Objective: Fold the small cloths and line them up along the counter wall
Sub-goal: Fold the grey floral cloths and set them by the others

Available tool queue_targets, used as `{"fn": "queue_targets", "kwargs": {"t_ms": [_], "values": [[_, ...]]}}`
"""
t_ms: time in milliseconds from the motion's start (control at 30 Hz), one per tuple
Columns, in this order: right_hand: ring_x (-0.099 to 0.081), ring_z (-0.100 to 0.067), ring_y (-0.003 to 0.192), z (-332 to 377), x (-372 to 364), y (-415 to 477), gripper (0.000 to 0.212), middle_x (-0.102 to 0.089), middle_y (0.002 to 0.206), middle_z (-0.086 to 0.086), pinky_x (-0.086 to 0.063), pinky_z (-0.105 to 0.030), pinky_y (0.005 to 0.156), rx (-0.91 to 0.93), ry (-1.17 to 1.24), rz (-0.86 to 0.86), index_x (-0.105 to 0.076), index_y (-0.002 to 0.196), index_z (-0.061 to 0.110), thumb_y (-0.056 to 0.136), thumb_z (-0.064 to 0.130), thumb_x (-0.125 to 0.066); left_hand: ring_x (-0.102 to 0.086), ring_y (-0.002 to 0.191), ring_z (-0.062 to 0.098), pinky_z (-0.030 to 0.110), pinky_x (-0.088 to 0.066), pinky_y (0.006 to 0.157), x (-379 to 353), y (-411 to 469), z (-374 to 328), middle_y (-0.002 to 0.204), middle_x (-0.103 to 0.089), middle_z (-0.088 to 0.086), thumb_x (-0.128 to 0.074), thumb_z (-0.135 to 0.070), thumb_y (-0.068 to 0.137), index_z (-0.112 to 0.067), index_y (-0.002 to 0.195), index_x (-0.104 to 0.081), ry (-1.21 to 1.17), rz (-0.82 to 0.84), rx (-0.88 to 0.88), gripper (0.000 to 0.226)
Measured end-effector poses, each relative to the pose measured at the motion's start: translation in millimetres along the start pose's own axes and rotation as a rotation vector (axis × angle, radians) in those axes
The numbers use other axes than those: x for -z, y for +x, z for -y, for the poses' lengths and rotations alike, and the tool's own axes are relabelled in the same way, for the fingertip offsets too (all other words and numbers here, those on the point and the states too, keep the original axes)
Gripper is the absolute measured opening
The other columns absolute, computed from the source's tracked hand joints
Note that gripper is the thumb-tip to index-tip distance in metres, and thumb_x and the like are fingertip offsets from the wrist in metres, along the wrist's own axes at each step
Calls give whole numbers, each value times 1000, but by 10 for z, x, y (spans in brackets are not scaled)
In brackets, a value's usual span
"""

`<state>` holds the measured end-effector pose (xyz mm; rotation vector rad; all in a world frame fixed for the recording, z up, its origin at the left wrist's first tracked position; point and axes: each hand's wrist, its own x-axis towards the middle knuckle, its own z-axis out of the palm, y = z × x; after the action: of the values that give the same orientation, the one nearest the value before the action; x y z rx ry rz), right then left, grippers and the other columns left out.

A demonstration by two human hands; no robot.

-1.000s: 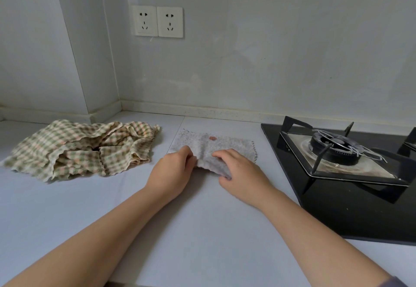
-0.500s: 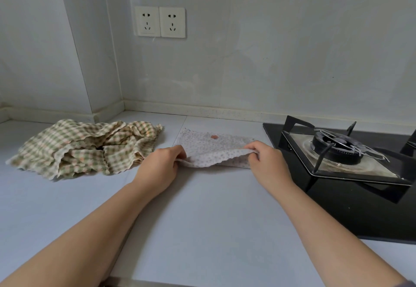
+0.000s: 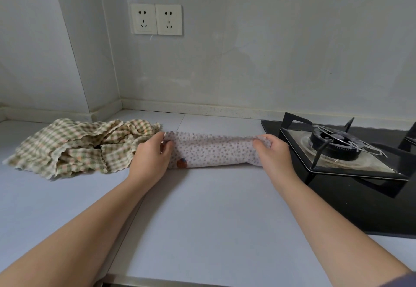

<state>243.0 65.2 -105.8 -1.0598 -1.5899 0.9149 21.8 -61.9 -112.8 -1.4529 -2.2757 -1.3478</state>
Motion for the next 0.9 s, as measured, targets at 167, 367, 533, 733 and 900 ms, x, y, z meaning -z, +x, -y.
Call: {"fn": "queue_targets", "kwargs": {"t_ms": [167, 367, 533, 733, 900], "values": [[-40, -31, 60, -22, 8, -16, 36, -46, 67, -21, -38, -36, 56, 10, -96, 8, -45, 73, -5, 86, 26, -57, -41, 51, 26, 32, -26, 49, -6, -21, -46, 55, -46, 8, -47, -16, 94, -8, 70, -38, 81, 21, 24, 26], [-16, -16, 56, -9, 40, -2, 44, -17, 56, 3, -9, -32, 56, -150, -106, 92, -21, 58, 22, 85, 18, -56, -42, 55, 23, 28, -24, 47, -14, -48, -126, 59, -47, 7, -45, -17, 88, -12, 64, -36, 234, 81, 72, 26], [-17, -15, 54, -62, 37, 36, 40, -19, 57, 1, -10, -28, 52, -124, -163, 122, -24, 60, 19, 88, 10, -51, -45, 58, 25, 28, -26, 48, -10, -41, -68, 61, -48, 6, -44, -15, 91, -14, 64, -35, 281, 89, 83, 28], [-28, -21, 60, -107, 45, 22, 28, -29, 61, -7, -22, -30, 54, -7, -364, 138, -37, 67, 11, 92, 16, -48, -49, 65, 31, 29, -27, 49, -13, -10, -25, 61, -45, 3, -43, -14, 94, -17, 63, -32, 340, 83, 49, 33], [-28, -20, 56, -59, 36, 6, 32, -31, 57, -4, -23, -29, 55, -84, -385, 162, -33, 59, 15, 88, 17, -48, -50, 64, 29, 28, -28, 48, -21, -29, -13, 65, -50, 5, -42, -18, 94, -12, 71, -40, 369, 55, 50, 24]]}}
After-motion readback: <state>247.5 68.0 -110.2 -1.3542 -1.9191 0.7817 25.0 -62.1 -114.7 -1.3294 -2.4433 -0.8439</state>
